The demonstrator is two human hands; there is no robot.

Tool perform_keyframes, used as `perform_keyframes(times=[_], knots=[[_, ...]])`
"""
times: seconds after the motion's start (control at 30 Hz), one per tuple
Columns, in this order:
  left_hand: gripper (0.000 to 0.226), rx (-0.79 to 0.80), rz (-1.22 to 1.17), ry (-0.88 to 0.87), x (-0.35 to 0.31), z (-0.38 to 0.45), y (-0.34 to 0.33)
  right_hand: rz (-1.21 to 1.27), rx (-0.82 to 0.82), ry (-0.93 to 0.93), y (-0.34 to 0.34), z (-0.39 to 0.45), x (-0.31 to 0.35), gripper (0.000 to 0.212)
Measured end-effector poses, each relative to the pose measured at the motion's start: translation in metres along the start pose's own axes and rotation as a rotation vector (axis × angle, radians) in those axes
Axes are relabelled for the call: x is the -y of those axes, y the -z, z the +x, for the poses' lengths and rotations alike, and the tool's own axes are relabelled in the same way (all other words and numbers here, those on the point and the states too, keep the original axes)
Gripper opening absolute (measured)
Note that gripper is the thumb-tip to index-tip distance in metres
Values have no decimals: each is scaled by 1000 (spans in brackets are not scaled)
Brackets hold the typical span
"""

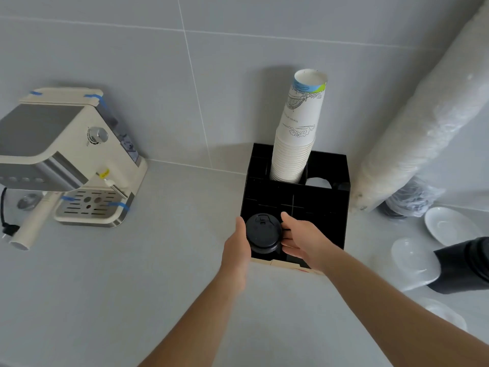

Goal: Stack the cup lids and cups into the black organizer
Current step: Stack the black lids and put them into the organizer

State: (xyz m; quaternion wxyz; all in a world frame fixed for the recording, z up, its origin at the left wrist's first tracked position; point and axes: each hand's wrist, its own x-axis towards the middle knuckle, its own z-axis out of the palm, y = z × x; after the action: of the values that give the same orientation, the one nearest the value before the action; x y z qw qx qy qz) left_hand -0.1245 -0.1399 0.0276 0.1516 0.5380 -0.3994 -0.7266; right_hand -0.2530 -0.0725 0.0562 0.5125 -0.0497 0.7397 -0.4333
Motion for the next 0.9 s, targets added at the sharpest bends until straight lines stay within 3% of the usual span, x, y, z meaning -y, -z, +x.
perform_keyframes(times=[0.13,0.23,0.53,0.9], knots=[[79,28,3,39,-4,6,2,102,56,-75,-3,7,0,64],[81,56,-43,69,-6,11,1,172,78,-107,-5,10,1,72],[75,45,-25,112,-5,26,-5,249,55,-159,-17,28,-5,77],[80,83,200,135,-11,40,-17,303,-19,-155,-31,53,-24,82]])
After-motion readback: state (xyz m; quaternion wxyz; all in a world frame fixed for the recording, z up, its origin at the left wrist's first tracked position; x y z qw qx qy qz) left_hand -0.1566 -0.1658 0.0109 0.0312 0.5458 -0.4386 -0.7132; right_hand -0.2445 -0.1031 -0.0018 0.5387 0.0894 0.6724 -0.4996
